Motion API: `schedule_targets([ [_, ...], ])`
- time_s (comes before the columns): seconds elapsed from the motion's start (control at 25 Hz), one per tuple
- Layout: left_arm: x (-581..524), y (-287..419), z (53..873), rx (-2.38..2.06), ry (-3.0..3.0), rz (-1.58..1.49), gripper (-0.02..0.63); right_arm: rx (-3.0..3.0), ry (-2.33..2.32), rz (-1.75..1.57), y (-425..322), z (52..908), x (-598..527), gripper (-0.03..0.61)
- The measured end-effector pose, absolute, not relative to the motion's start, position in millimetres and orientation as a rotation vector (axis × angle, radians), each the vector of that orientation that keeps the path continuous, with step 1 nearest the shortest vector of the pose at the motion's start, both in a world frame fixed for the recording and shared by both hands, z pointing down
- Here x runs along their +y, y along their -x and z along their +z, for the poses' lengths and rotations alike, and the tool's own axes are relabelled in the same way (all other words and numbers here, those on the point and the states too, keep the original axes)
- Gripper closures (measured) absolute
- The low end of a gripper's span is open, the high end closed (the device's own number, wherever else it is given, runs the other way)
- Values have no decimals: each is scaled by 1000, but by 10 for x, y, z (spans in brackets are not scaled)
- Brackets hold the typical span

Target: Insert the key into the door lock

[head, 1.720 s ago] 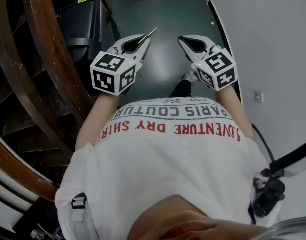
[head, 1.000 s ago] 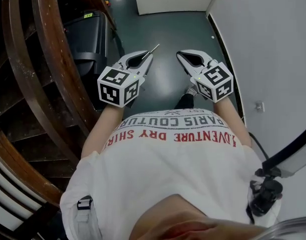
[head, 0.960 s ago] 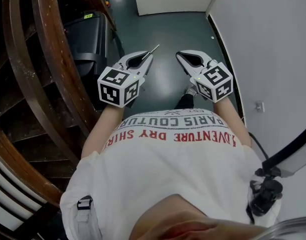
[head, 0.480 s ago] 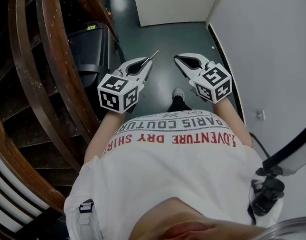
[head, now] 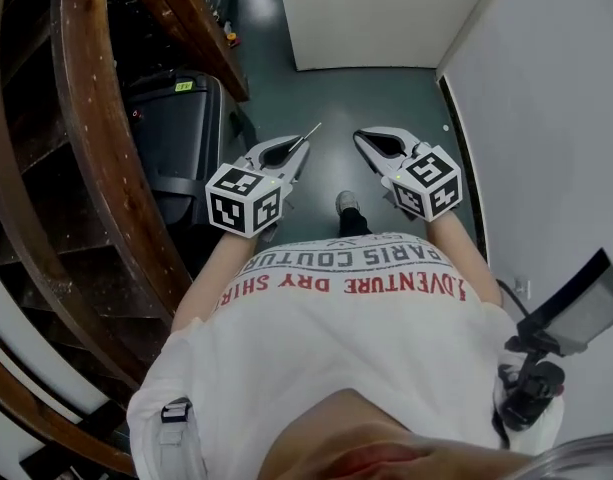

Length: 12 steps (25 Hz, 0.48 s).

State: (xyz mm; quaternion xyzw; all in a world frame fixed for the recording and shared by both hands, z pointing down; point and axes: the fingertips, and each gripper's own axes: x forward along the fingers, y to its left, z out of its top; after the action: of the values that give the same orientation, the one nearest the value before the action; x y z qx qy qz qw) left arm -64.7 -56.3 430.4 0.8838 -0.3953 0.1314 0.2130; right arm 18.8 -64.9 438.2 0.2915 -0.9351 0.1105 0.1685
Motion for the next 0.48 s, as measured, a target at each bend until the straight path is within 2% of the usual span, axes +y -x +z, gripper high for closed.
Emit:
schedule_targets([
  [0.48, -2956, -64, 3856, -1162, -2514, 343, 591, -2699, -847, 255, -910, 4018, -3007, 577],
])
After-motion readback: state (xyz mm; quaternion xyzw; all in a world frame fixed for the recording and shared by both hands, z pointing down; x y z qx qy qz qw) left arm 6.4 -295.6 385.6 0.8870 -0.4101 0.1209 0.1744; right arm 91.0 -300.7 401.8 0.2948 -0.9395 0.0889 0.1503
